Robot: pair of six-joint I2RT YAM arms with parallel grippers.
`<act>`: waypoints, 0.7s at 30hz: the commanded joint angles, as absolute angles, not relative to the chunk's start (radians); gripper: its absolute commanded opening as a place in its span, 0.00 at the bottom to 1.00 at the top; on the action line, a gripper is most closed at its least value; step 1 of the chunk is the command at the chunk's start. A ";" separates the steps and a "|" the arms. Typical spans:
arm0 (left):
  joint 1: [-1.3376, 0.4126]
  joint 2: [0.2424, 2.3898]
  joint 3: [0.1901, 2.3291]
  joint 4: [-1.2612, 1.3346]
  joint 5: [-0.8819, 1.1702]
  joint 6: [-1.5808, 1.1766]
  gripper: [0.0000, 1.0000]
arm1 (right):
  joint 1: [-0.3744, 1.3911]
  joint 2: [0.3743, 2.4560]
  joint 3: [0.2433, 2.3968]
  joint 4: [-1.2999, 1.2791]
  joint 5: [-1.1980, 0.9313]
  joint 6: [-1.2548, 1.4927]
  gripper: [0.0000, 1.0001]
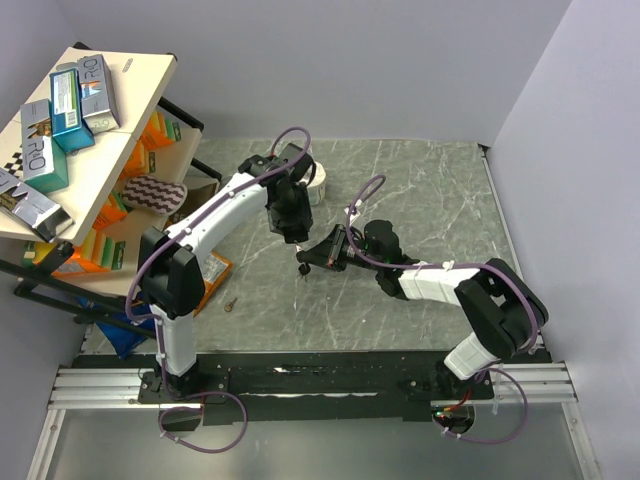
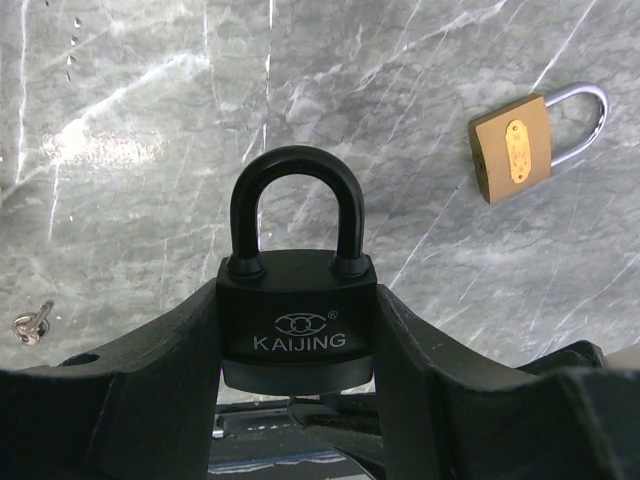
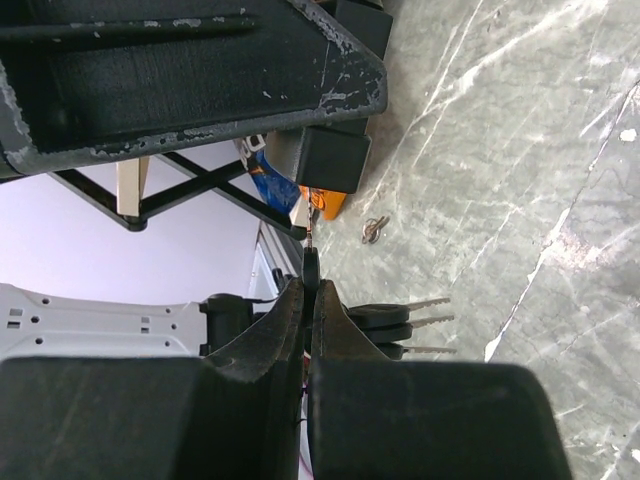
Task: Unlock with the key
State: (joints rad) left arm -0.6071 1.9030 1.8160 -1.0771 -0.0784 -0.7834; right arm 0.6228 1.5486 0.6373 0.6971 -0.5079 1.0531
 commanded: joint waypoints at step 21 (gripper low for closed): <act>-0.565 1.885 1.882 -1.109 -0.077 -0.739 0.01 | 0.669 1.558 0.729 0.755 -0.552 1.048 0.00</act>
